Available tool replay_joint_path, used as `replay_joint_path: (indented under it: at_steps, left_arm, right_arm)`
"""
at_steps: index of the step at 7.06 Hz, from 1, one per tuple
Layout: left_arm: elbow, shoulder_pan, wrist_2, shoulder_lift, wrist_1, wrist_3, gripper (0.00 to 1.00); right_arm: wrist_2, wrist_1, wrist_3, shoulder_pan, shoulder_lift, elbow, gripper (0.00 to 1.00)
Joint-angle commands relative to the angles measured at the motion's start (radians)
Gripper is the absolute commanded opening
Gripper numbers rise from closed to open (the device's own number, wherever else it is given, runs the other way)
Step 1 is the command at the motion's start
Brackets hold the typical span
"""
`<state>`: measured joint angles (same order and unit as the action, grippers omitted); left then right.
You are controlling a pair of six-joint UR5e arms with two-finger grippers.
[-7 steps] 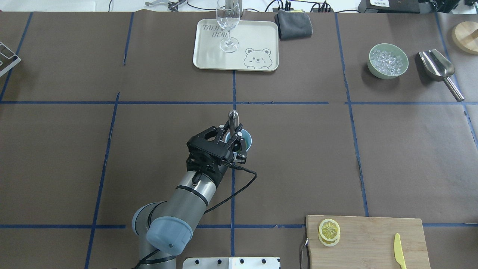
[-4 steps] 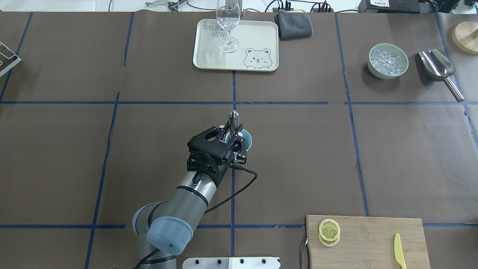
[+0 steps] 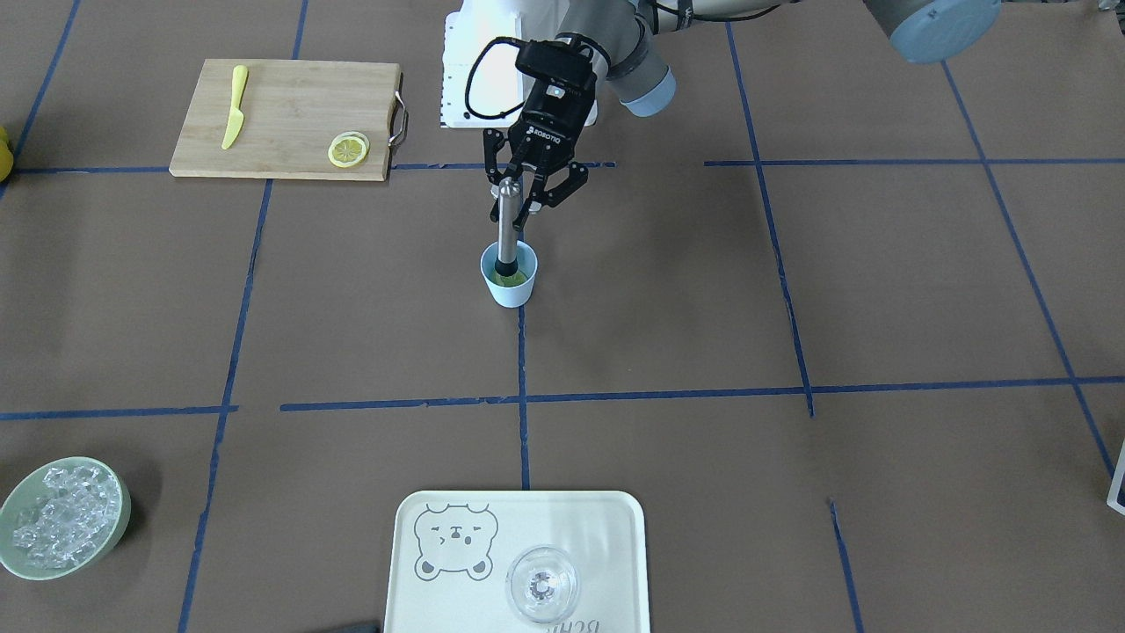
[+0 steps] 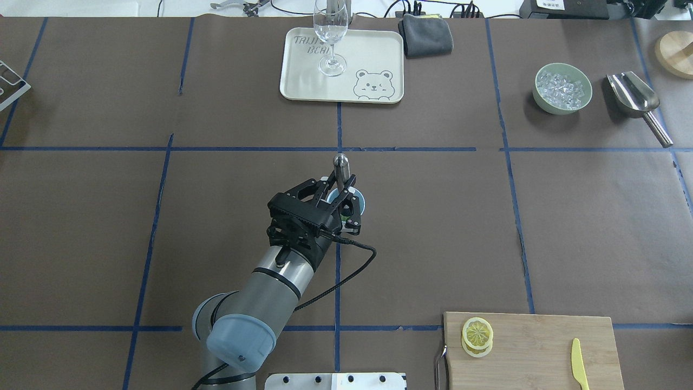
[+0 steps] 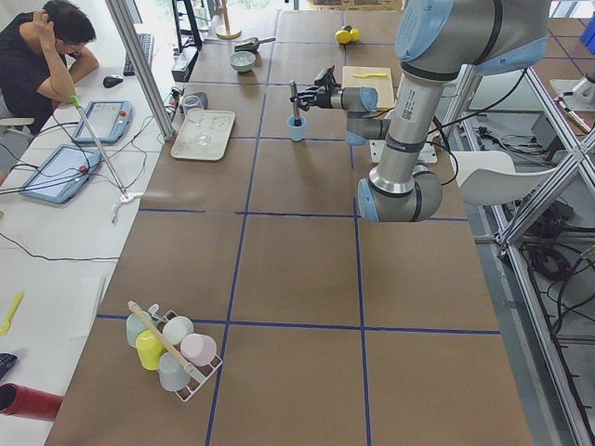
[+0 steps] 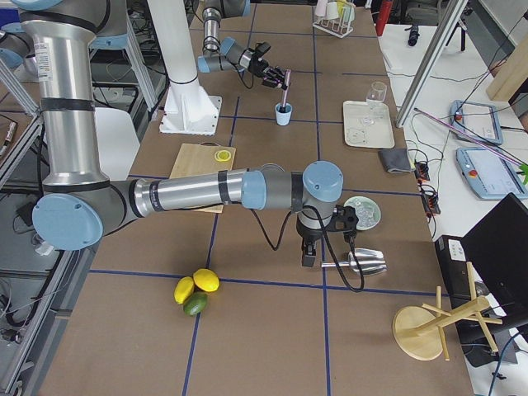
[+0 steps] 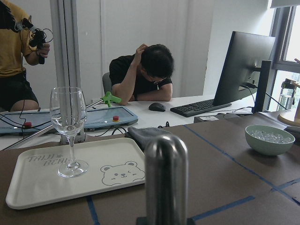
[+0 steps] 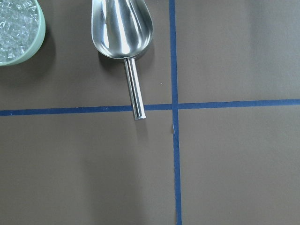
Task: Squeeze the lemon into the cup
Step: 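Press the muddler down into the cup onto the lemon slice with the left gripper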
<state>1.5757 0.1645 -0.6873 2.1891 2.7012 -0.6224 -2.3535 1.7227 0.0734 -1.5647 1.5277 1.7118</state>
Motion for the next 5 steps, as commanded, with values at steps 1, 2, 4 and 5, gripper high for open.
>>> replay_joint_path:
  at_steps: [1,2,4,5]
  left_arm:
    - [0.087,0.003,-0.003,-0.011,0.003,0.100,0.00]
    - [0.122,0.006,-0.005,-0.014,0.002,0.124,0.00]
    - [0.193,0.018,-0.005,-0.017,0.002,0.139,0.00]
    - [0.231,0.044,-0.027,-0.020,-0.009,0.138,0.00]
  right_arm:
    - [-0.001,0.000,0.000,0.000,-0.001,0.003,1.00]
    - [-0.001,0.000,0.000,0.000,-0.003,0.005,1.00]
    - [0.000,0.000,0.000,0.000,-0.003,0.003,1.00]
    - [0.000,-0.002,0.000,0.000,-0.004,0.003,1.00]
